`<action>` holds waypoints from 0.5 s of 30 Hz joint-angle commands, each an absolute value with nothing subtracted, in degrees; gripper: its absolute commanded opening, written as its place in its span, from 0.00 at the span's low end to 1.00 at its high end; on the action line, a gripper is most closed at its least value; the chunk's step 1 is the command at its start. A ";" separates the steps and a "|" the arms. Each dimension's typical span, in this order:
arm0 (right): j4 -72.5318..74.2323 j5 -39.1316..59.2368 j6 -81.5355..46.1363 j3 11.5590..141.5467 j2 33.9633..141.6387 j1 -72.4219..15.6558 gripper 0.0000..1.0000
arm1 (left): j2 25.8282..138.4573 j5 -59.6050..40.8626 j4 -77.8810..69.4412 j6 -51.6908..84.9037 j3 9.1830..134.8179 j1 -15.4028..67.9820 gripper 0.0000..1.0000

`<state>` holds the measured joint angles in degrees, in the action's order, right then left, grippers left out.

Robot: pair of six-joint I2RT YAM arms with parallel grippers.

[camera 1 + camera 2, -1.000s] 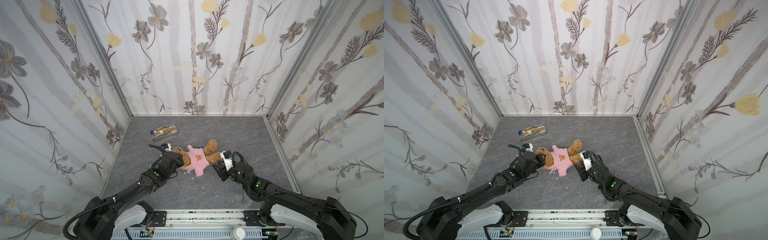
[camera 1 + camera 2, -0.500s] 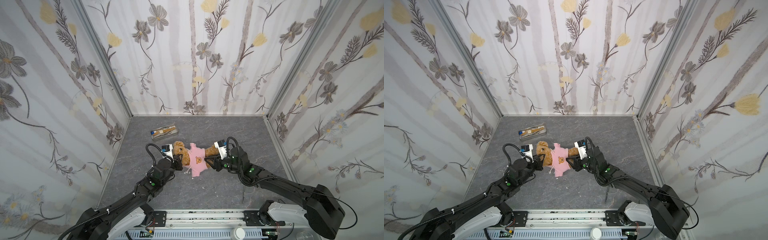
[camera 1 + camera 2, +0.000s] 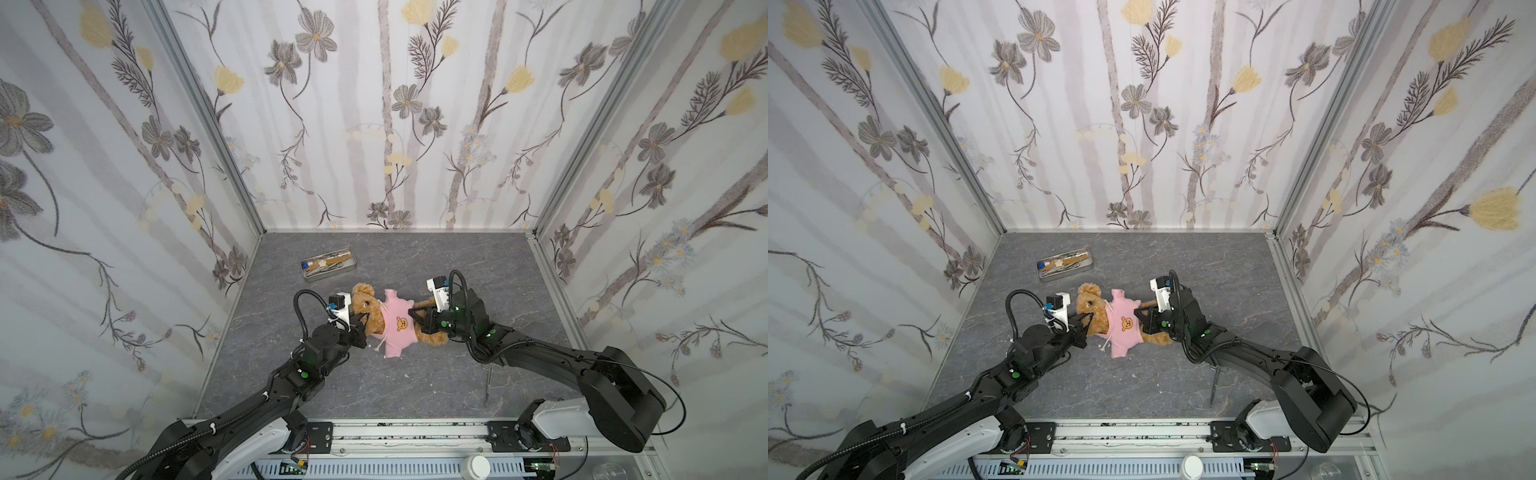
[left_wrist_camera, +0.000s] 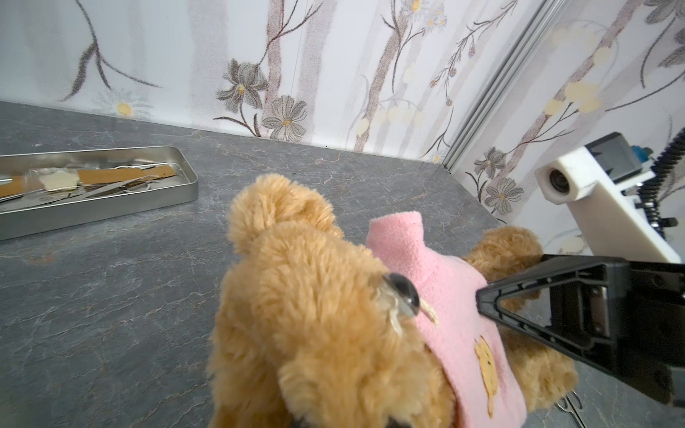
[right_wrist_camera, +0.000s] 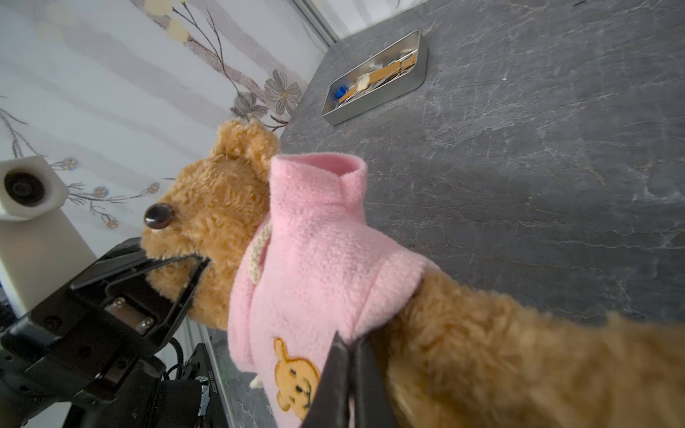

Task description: Dress the teddy bear

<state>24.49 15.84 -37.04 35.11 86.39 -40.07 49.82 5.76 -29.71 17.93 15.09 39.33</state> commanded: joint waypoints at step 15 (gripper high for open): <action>39.78 5.19 -34.93 26.74 86.06 -41.02 0.00 | 55.85 3.56 -38.85 24.91 11.74 39.64 0.39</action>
